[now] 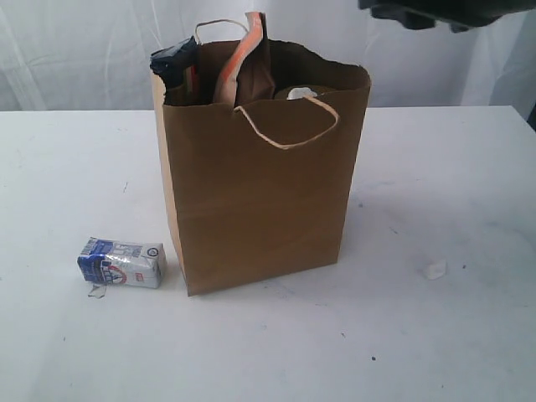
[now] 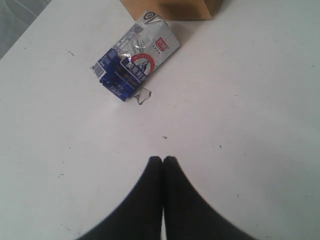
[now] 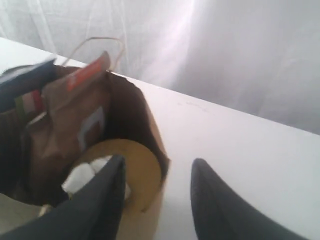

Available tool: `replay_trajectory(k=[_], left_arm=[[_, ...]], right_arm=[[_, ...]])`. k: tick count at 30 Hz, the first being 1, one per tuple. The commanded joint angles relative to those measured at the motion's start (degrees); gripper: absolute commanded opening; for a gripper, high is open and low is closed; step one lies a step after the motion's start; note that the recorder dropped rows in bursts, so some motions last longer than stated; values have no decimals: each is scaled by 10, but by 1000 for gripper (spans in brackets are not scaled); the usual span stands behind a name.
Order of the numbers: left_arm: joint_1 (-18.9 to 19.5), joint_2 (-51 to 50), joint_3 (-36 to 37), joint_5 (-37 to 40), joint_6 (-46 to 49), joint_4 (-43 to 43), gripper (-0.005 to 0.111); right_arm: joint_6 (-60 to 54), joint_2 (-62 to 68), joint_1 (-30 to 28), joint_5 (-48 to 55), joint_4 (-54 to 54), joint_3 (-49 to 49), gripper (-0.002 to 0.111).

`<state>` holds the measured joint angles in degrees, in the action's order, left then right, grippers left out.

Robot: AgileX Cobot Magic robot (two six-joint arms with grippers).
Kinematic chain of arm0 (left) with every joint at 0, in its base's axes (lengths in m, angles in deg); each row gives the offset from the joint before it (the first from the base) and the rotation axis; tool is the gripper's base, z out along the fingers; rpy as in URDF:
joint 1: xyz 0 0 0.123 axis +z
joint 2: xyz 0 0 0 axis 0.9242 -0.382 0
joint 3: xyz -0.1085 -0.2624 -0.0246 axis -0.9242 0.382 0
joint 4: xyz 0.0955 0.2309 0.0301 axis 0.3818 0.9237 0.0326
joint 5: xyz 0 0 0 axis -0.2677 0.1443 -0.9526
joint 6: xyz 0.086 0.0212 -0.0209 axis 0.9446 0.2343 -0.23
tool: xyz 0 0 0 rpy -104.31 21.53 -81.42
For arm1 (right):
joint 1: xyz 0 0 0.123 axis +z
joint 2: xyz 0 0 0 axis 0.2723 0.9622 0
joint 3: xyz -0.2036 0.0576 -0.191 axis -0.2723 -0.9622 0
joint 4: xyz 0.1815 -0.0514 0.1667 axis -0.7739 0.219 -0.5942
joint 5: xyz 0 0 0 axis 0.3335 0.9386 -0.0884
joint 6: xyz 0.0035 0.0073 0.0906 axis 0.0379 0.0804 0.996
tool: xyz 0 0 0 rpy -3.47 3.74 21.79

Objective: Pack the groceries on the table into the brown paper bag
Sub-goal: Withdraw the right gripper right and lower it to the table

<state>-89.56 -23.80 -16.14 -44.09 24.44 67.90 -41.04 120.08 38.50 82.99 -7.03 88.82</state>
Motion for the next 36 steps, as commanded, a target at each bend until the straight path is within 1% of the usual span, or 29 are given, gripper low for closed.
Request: replay_trajectory(k=[1,8,12,17,21,25,31,36], left_arm=[[1,4,3,-1,-3,-2,0],[1,4,3,-1,-3,-2,0],[1,4,3,-1,-3,-2,0],[1,4,3,-1,-3,-2,0],[1,4,3,-1,-3,-2,0],[1,4,3,-1,-3,-2,0],[1,4,3,-1,-3,-2,0],[1,4,3,-1,-3,-2,0]], right_arm=[[-5,-34,-47,62,11,-19,40],[48,-66,-130,112,55,-19,40],[50,-66,-171,161,57,-19,40],[38,-34,-182,244,56,-19,40],[-5,14,-182,314,50,-24,40],[-35,50,-182,296,7,-61,40],[-76,119,-181,235,-49,-118,41],[-79,181,-181,202,-51,-132,56]])
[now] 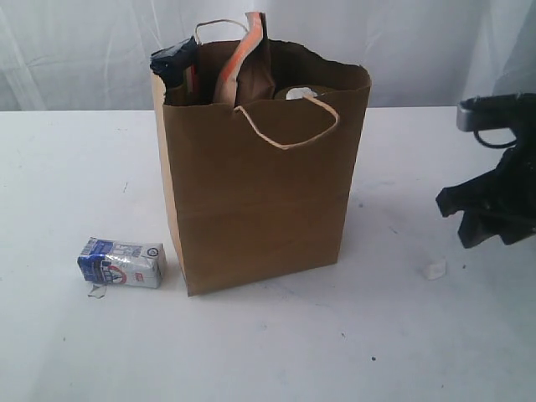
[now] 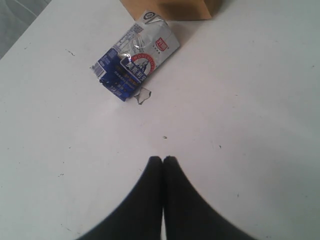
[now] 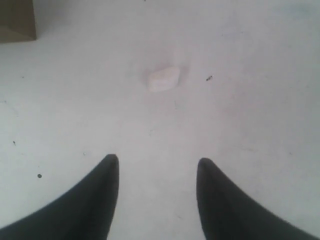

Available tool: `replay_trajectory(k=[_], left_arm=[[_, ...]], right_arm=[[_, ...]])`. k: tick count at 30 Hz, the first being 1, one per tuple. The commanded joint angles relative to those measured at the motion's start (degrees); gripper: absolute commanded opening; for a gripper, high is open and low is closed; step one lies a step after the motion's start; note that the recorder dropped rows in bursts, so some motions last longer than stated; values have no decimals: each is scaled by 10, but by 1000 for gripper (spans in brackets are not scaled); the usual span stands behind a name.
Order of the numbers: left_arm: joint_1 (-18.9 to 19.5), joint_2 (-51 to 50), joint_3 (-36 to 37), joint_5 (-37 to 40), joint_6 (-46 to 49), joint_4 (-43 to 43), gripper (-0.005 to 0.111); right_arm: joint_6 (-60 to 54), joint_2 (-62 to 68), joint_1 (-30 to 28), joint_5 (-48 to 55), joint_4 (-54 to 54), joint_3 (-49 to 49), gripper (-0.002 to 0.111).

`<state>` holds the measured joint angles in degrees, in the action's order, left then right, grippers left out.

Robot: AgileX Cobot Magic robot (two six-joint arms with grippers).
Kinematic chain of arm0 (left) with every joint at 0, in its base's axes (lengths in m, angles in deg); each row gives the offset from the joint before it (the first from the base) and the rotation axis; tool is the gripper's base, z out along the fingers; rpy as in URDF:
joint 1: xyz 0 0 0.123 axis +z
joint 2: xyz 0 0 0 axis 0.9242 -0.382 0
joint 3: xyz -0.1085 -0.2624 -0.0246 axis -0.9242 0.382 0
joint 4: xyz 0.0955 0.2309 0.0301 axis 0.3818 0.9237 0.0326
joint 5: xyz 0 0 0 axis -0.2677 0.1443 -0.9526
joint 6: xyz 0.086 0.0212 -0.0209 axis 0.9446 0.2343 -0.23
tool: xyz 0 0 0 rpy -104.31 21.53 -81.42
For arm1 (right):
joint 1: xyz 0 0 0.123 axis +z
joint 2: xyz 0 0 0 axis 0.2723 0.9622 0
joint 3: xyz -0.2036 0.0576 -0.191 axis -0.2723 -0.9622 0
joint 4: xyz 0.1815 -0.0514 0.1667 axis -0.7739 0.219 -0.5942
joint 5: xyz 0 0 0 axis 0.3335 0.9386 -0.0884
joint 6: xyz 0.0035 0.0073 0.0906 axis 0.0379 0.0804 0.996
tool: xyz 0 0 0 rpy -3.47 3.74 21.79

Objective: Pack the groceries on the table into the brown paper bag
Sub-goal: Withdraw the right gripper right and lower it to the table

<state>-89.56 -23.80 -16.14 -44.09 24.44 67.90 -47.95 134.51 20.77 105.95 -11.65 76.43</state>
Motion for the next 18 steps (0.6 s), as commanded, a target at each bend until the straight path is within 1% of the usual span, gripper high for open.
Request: replay_trajectory(k=[1,2,9,12,18], left_arm=[[1,4,3,-1,-3,-2,0],[1,4,3,-1,-3,-2,0],[1,4,3,-1,-3,-2,0],[1,4,3,-1,-3,-2,0],[1,4,3,-1,-3,-2,0]], right_arm=[[-10,50,-4,-36,-5,-8,58],[-10,62,-2,-46,-8,-8,60],[-10,138,19,-111,-11,-8,60],[-10,166,19,-137,-11,-8,60],[-10,215,19,-159,-11,-8,60]])
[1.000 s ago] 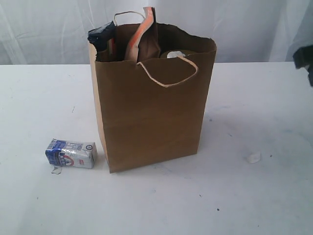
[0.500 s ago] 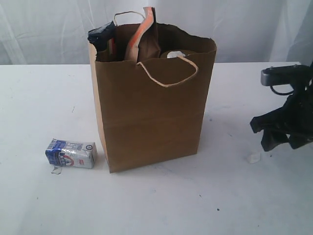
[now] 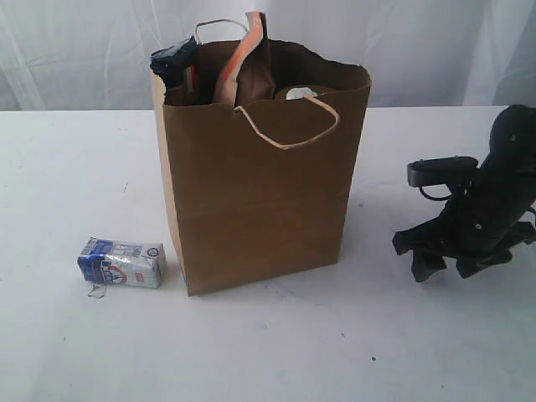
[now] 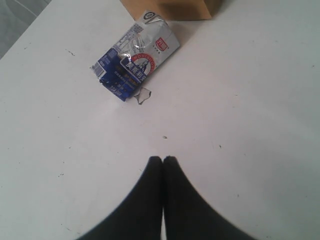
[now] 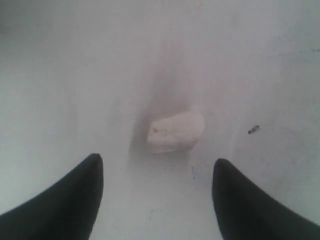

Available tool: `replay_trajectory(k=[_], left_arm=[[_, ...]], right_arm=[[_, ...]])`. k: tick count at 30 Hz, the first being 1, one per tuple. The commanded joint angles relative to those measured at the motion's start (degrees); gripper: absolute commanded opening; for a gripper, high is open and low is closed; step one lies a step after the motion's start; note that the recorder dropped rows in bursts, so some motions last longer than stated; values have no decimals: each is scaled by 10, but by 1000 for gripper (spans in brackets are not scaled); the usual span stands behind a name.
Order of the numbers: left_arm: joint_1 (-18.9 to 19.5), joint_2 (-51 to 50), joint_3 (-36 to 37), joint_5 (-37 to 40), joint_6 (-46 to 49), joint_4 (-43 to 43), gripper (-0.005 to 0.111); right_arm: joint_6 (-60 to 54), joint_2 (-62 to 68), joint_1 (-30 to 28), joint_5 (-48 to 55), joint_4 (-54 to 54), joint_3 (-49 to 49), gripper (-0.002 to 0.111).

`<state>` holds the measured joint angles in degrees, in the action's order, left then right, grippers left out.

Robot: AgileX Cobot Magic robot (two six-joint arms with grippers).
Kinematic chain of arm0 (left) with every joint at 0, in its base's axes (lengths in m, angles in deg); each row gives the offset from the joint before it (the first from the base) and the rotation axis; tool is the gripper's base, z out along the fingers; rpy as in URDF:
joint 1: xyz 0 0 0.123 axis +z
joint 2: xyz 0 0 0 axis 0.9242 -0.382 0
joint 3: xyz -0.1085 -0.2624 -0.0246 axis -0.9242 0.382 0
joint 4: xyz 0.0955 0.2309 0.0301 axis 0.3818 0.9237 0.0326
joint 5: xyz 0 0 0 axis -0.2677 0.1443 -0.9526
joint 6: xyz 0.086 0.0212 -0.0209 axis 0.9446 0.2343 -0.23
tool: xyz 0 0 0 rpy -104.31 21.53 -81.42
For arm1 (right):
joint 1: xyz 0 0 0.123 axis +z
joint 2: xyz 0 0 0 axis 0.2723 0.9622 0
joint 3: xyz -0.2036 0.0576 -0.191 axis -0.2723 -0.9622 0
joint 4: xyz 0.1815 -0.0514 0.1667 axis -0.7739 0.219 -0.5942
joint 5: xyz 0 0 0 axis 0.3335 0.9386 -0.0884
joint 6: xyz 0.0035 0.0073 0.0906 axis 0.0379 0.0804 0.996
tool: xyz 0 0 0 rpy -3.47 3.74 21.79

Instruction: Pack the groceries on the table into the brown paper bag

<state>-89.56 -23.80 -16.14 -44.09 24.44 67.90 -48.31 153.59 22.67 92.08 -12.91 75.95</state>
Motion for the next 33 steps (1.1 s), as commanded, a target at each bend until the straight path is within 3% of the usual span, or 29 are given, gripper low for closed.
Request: replay_trajectory(k=[1,5,13,33], left_arm=[[1,4,3,-1,-3,-2,0],[1,4,3,-1,-3,-2,0],[1,4,3,-1,-3,-2,0],[1,4,3,-1,-3,-2,0]], right_arm=[[-6,28,0,-25,2,-3,60],[-6,47,0,-34,2,0,58],[-6,54,0,-20,-16,0,0],[-10,-277,-29,-81,-79,-16,0]])
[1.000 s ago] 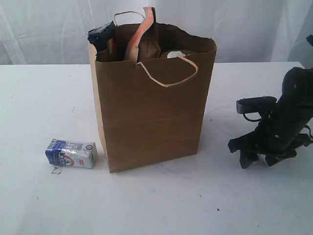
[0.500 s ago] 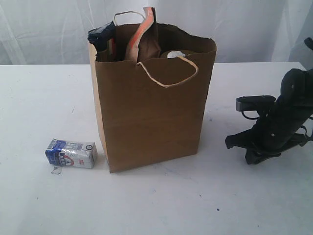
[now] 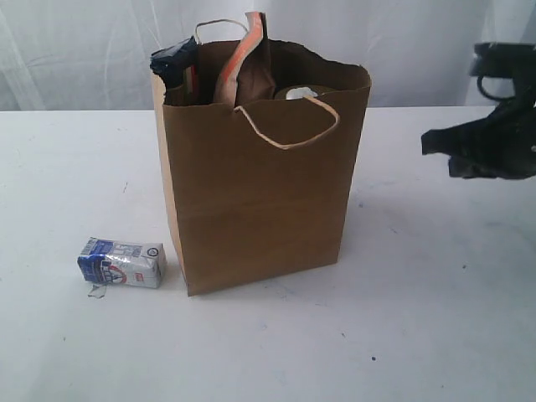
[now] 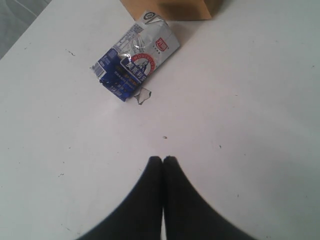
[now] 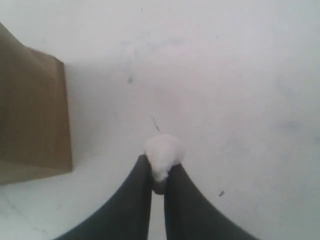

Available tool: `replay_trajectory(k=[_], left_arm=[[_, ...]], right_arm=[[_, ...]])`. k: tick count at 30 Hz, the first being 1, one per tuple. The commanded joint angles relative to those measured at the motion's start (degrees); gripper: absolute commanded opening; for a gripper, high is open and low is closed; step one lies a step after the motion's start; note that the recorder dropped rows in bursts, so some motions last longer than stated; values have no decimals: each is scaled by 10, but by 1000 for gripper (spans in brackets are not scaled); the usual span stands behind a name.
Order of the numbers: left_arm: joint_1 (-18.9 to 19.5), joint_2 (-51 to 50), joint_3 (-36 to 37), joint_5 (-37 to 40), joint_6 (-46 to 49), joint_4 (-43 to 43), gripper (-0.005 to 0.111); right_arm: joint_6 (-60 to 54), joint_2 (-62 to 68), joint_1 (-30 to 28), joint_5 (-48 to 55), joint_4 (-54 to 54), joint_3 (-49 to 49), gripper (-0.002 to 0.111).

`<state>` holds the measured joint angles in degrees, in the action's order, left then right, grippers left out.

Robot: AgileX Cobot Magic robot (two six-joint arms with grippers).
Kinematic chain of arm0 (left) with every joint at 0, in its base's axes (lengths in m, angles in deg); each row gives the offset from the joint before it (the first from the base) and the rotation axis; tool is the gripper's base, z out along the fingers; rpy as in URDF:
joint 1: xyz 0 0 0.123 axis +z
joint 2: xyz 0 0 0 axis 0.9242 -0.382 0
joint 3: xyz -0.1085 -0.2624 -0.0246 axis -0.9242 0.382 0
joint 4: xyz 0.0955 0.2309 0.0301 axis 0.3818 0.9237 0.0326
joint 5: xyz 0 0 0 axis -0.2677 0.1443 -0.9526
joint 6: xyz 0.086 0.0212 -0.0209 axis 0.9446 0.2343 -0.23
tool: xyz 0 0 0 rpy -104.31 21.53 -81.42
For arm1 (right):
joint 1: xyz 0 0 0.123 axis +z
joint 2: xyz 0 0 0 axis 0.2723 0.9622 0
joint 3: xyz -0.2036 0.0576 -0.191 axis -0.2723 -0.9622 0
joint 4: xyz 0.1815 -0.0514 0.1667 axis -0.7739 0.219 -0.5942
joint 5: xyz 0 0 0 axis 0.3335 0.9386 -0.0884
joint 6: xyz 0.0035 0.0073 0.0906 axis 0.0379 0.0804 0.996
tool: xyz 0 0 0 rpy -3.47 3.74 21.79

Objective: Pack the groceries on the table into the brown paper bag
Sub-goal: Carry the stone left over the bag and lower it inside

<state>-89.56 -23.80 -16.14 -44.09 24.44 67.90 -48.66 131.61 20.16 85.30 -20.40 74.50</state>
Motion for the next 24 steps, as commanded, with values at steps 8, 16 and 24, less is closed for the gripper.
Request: replay_trajectory(k=[8,16,24], left_arm=[[1,4,3,-1,-3,-2,0],[1,4,3,-1,-3,-2,0],[1,4,3,-1,-3,-2,0]], right_arm=[[-8,-119,18,11,-5,42,0],[-17,-111,78,43,-5,134,0],[-33,-69,144,60,-6,200,0]])
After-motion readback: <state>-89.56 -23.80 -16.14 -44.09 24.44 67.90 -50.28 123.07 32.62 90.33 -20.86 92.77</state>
